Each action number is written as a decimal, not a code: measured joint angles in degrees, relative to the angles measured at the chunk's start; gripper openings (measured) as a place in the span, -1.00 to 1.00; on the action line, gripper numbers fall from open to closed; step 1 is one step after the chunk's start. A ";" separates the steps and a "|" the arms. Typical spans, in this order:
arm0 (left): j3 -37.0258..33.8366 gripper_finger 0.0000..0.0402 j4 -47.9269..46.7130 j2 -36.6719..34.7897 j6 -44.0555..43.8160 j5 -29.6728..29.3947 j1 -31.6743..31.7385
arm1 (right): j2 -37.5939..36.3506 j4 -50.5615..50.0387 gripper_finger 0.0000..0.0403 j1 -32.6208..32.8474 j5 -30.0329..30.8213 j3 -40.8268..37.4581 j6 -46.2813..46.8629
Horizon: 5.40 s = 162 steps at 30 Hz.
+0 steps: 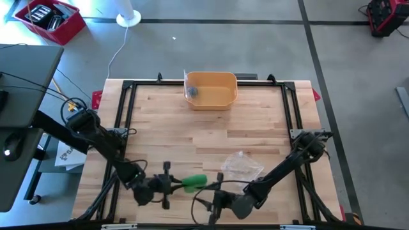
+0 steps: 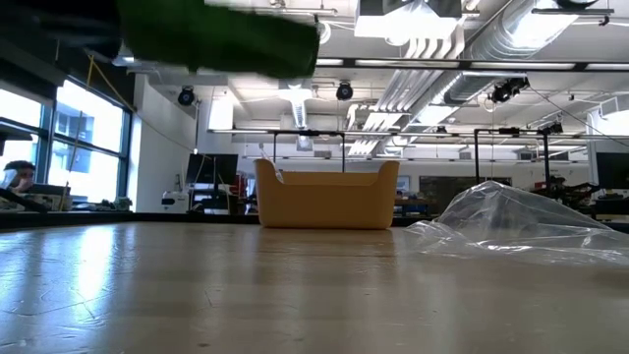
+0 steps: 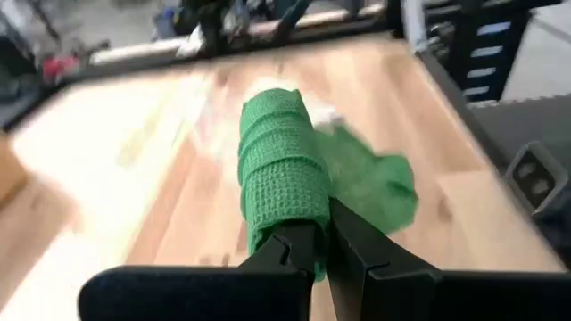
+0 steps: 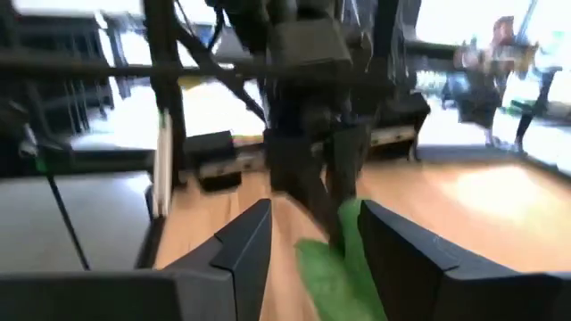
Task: Roll bandage
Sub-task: Roll the green bandage, then put the rolled green bandage into the transparent zip bag
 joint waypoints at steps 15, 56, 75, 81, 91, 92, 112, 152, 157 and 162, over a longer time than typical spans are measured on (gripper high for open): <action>-10.41 -0.96 5.28 10.84 2.74 12.22 6.51 | -4.20 -32.72 -0.18 -10.42 -28.58 -0.10 16.65; -10.70 -0.40 -12.79 -3.16 -16.29 19.99 5.08 | 7.10 -28.49 -0.97 -18.49 -44.22 2.95 3.54; -10.37 -0.55 16.78 12.31 -9.87 28.11 8.60 | 7.26 -30.17 -0.99 -15.16 -43.91 5.90 -6.04; -10.35 -0.55 18.71 13.42 -9.92 27.23 7.17 | 7.26 -39.31 -0.99 -13.55 -38.17 11.17 -4.75; -10.63 -0.55 13.92 4.90 -4.58 26.94 6.88 | 7.13 -87.55 -0.99 -6.90 -32.51 27.03 5.83; -10.63 -0.55 13.37 4.05 -4.46 26.89 6.89 | 7.13 -91.92 -0.99 -6.06 -32.63 27.93 7.05; -10.57 -0.55 9.41 -2.12 -3.42 24.08 6.84 | -15.57 -92.51 -0.02 6.69 -27.40 -11.91 27.44; 3.31 -0.46 6.35 -2.20 15.84 9.17 9.16 | -18.16 -65.75 -1.00 -3.00 -12.54 -7.56 5.51; 6.11 -0.24 -0.33 -2.20 15.23 9.36 11.43 | -18.16 -56.44 -1.00 -6.16 -12.67 -7.56 2.07; 6.26 -0.18 -2.44 -2.20 8.73 11.09 14.31 | -18.16 -52.15 -1.00 -7.88 -12.71 -7.56 -2.17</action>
